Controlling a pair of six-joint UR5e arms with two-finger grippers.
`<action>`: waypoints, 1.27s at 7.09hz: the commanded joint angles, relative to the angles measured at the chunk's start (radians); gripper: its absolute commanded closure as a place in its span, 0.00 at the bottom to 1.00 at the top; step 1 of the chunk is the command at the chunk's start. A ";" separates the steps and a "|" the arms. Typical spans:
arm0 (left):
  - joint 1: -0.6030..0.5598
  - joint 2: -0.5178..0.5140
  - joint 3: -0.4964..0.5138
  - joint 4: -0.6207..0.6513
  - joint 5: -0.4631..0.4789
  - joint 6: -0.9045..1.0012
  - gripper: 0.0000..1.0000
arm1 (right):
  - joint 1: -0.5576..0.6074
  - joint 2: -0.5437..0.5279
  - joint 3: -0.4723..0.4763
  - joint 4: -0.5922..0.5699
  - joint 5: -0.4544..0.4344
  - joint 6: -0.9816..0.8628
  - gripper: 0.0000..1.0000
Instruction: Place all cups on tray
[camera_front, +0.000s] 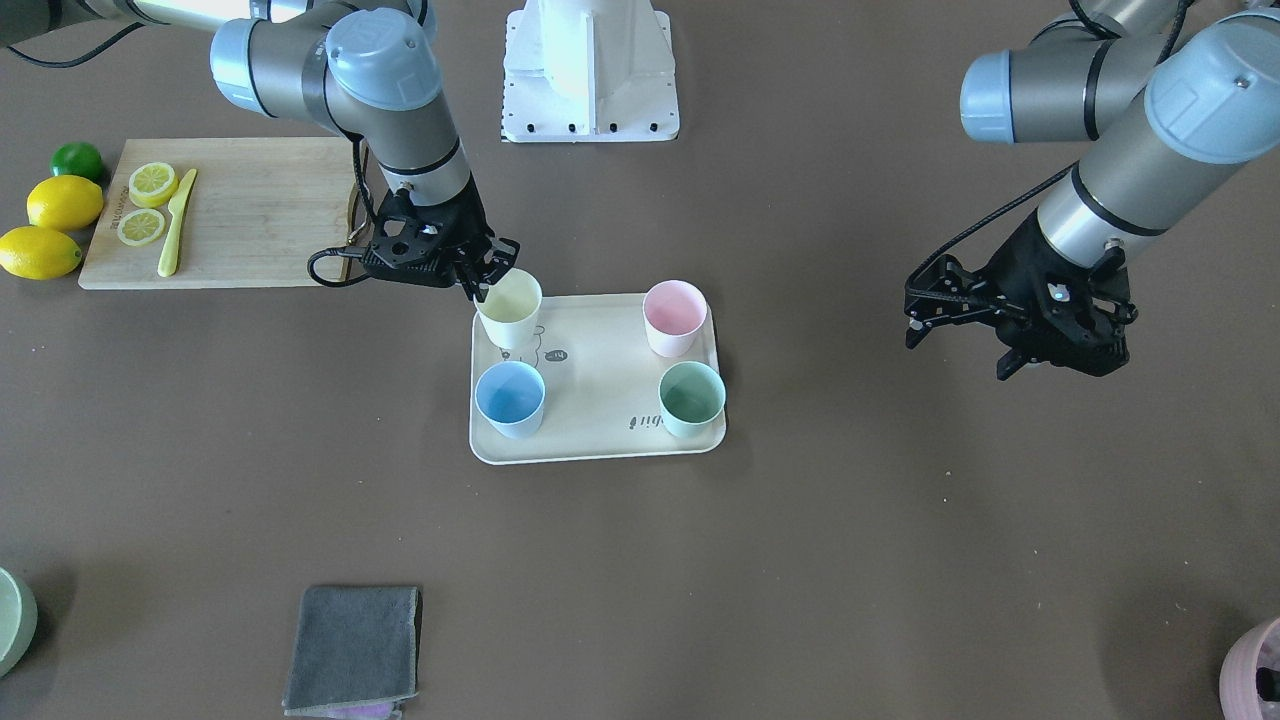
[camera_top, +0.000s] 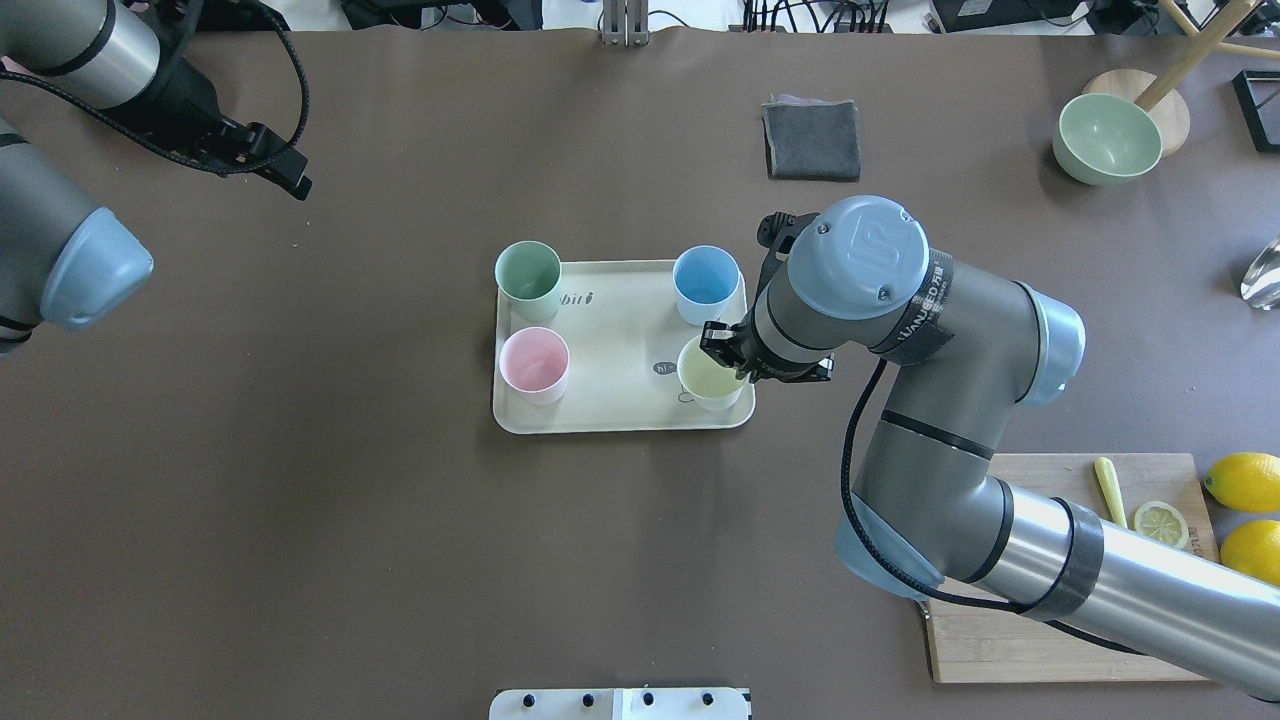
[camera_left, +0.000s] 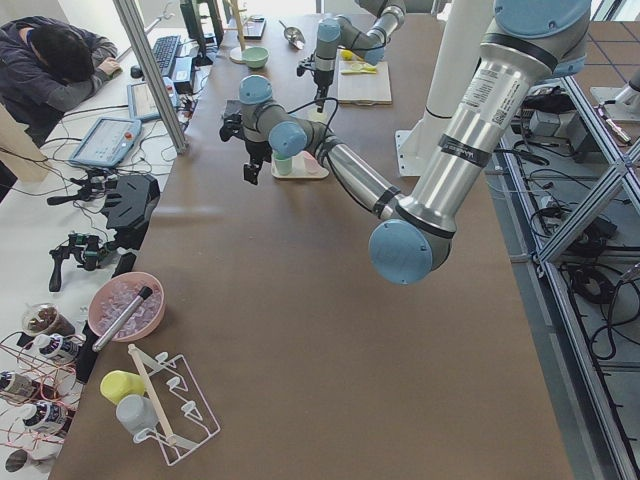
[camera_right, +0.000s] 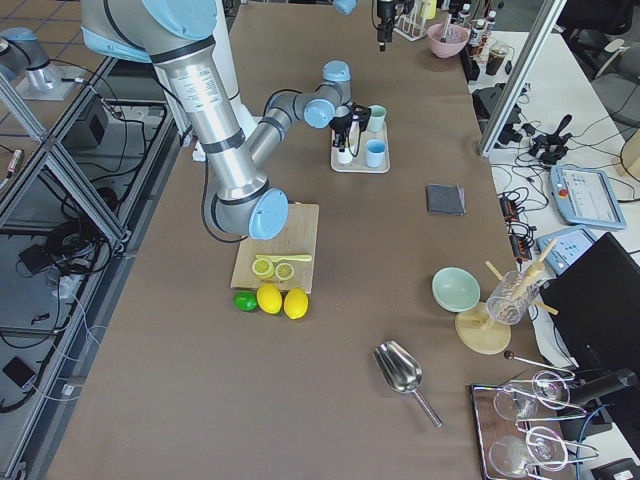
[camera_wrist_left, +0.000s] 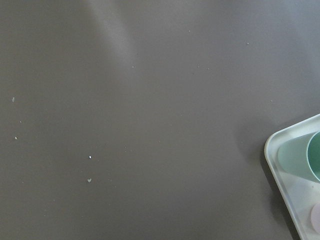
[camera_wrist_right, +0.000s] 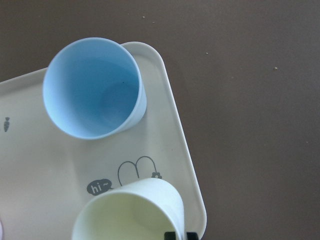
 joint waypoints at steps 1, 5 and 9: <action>-0.032 0.049 -0.002 0.000 -0.004 0.059 0.02 | 0.067 0.002 0.016 -0.005 0.026 -0.063 0.00; -0.327 0.210 0.007 0.114 -0.121 0.512 0.02 | 0.397 -0.122 0.022 -0.011 0.276 -0.461 0.00; -0.607 0.287 0.140 0.291 -0.116 0.998 0.02 | 0.740 -0.282 0.008 -0.205 0.368 -1.174 0.00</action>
